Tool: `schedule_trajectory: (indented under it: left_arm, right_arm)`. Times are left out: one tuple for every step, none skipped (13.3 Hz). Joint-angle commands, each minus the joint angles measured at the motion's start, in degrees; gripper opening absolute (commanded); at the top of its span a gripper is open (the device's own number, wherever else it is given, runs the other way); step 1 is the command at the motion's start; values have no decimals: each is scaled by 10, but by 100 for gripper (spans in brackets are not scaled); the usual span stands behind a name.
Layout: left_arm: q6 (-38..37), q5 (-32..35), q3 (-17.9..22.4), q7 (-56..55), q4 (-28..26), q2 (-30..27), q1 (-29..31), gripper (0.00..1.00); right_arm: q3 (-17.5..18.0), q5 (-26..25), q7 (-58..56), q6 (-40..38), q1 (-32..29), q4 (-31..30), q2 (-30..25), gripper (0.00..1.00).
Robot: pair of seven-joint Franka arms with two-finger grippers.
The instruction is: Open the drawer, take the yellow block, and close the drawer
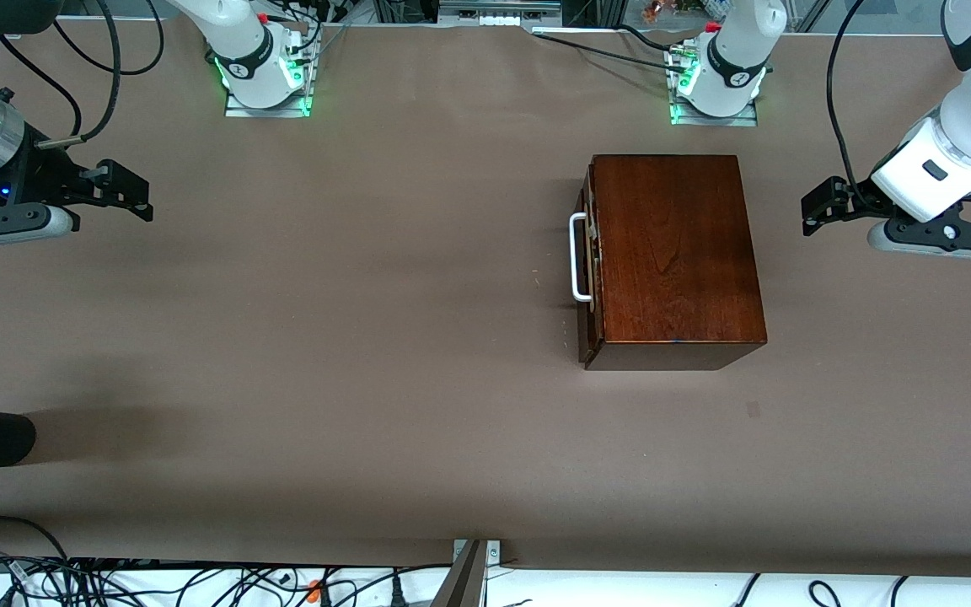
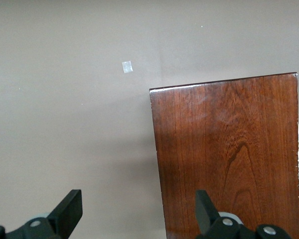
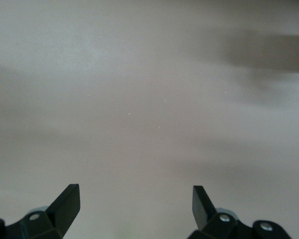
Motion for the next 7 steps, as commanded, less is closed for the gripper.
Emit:
schedule_trajectory:
  left_arm:
    - [-18,4,-1,9,20,9,1,100]
    - [-17,4,-1,9,21,9,2,100]
    - [-18,5,-1,10,23,9,2,100]
    - [-19,5,-1,9,25,10,1,100]
    - [-19,5,-1,9,27,10,-1,100]
    - [-18,5,-1,9,27,11,-1,100]
    - [-19,5,-1,9,27,11,-1,100]
  right_arm:
    - [-5,1,3,-8,-4,4,1,100]
    - [-5,1,3,-8,-4,4,1,100]
    - [-5,0,3,-8,-4,4,1,100]
    - [-5,0,3,-8,-4,4,1,100]
    - [-5,0,3,-8,-4,4,1,100]
    - [-5,1,3,-8,-4,4,1,100]
    - [-5,1,3,-8,-4,4,1,100]
